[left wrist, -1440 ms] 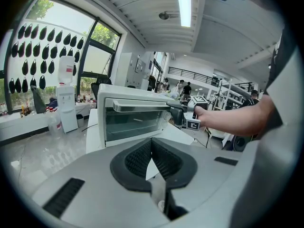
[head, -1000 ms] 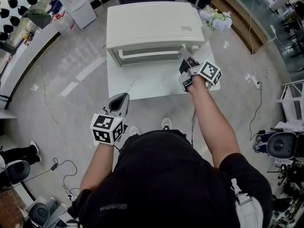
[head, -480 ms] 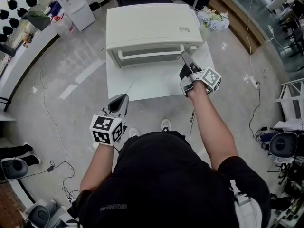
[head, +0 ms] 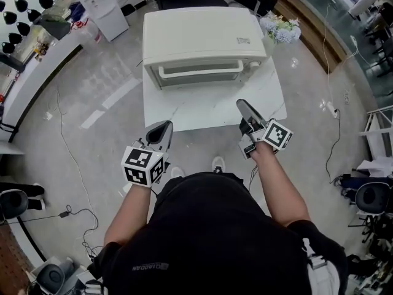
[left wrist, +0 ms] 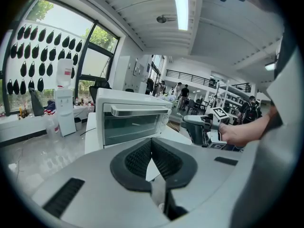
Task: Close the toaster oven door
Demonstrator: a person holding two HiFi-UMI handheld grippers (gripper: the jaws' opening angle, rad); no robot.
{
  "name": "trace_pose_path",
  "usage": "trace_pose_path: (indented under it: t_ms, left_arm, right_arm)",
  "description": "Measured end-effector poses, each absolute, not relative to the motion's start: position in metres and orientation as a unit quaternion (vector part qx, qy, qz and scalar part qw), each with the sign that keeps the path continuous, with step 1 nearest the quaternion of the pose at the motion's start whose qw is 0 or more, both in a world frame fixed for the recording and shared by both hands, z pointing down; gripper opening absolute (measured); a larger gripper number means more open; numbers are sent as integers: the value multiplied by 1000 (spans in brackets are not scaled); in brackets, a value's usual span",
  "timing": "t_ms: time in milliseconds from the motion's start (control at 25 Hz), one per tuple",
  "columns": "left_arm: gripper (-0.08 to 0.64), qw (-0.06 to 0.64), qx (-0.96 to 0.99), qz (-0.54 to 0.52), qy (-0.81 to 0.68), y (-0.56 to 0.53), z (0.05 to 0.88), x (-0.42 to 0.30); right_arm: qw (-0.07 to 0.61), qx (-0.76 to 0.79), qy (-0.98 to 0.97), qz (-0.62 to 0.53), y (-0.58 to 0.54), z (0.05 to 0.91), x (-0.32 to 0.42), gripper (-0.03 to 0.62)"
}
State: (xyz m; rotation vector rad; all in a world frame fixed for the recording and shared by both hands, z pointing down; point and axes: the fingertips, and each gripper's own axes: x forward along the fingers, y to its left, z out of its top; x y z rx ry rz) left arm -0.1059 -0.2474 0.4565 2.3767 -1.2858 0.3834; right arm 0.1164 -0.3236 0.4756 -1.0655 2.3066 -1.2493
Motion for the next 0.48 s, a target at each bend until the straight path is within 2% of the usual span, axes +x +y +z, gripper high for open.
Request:
trace_pose_path:
  t_ms: [200,480]
  left_arm:
    - [3,199,860,134,-450,-247,454,-95]
    - [3,183,872,138,-432,-241,451,-82]
  right_arm:
    - [103,-356,847,-381,-294,458,91,123]
    - [-34,-357,902,-239,-263,443,55,52]
